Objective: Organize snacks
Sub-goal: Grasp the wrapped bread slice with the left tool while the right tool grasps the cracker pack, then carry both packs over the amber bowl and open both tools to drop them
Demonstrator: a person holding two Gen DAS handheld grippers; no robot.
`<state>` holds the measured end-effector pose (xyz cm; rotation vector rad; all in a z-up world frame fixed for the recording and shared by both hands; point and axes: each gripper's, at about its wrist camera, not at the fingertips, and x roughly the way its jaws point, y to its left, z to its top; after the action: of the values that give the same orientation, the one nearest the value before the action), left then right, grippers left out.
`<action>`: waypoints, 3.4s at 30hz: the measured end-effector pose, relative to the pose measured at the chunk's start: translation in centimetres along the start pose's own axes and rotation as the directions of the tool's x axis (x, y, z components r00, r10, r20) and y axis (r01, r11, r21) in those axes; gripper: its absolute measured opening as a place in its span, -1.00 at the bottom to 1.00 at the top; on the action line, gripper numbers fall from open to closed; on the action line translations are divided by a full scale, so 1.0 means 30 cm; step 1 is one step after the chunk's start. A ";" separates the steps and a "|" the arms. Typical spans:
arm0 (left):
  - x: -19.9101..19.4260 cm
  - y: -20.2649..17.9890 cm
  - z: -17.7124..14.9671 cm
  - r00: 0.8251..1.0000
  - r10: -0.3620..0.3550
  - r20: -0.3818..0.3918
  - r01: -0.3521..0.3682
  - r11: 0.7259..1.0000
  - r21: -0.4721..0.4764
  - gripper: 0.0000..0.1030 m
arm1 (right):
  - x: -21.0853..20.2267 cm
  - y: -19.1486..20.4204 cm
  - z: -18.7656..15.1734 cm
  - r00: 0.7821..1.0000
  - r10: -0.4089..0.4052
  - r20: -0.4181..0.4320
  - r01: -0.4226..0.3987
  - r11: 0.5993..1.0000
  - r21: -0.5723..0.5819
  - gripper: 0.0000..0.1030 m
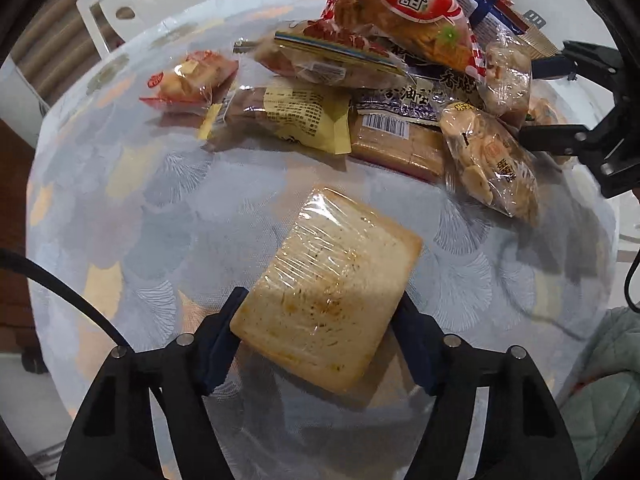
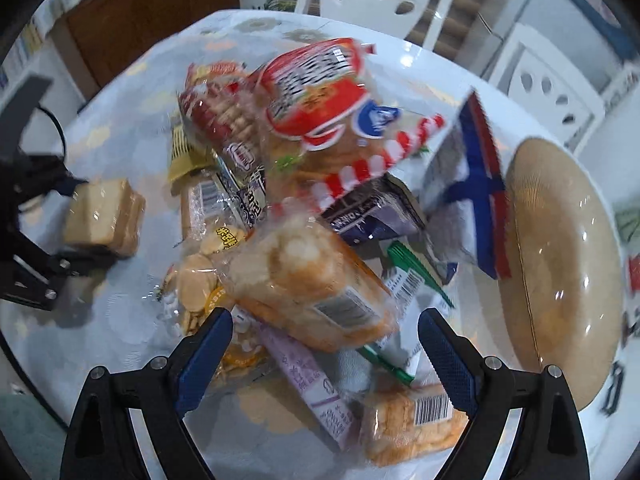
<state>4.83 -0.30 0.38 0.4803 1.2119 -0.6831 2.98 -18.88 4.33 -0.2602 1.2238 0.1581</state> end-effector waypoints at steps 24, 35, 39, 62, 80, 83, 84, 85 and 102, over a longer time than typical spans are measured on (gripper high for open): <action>-0.230 -0.067 0.002 0.981 -0.039 0.191 0.065 0.989 -0.131 -0.01 | -0.272 -0.163 -0.069 0.984 0.057 0.172 -0.118 0.922 0.370 0.00; -0.106 -0.089 -0.028 0.998 -0.008 0.060 0.016 0.991 -0.130 0.06 | -0.331 -0.222 -0.143 0.980 0.027 0.198 -0.114 0.890 0.442 -0.01; -0.022 -0.110 -0.044 1.000 0.007 -0.021 -0.010 0.990 -0.139 0.02 | -0.356 -0.248 -0.167 0.979 0.019 0.203 -0.113 0.879 0.463 -0.02; -0.369 -0.651 0.627 0.910 -0.136 0.392 0.070 0.982 0.176 0.00 | -0.539 -0.825 -0.280 0.971 -0.120 0.205 -0.082 0.640 0.764 -0.03; -0.215 -0.730 0.856 0.923 -0.216 0.319 0.185 0.975 0.124 0.56 | -0.381 -0.957 -0.357 0.982 -0.021 0.186 -0.137 0.601 0.788 0.35; -0.221 -0.709 0.849 0.923 -0.217 0.317 0.195 0.976 0.101 0.56 | -0.362 -0.939 -0.382 0.984 -0.004 0.176 -0.139 0.599 0.789 0.35; -0.224 -0.697 0.841 0.923 -0.219 0.316 0.203 0.976 0.084 0.56 | -0.355 -0.927 -0.393 0.984 0.011 0.178 -0.149 0.596 0.789 0.35; -0.230 -0.687 0.829 0.922 -0.223 0.315 0.211 0.975 0.073 0.56 | -0.352 -0.917 -0.399 0.984 0.017 0.176 -0.151 0.597 0.788 0.35; -0.332 -0.622 0.527 0.933 -0.163 0.322 0.110 0.978 0.176 0.53 | -0.402 -0.489 -0.461 0.985 0.045 0.165 -0.159 0.602 0.782 0.35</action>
<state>0.53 -21.93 14.90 0.3906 0.8786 -0.9438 -9.79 -36.61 12.96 0.6122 1.0665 -0.2848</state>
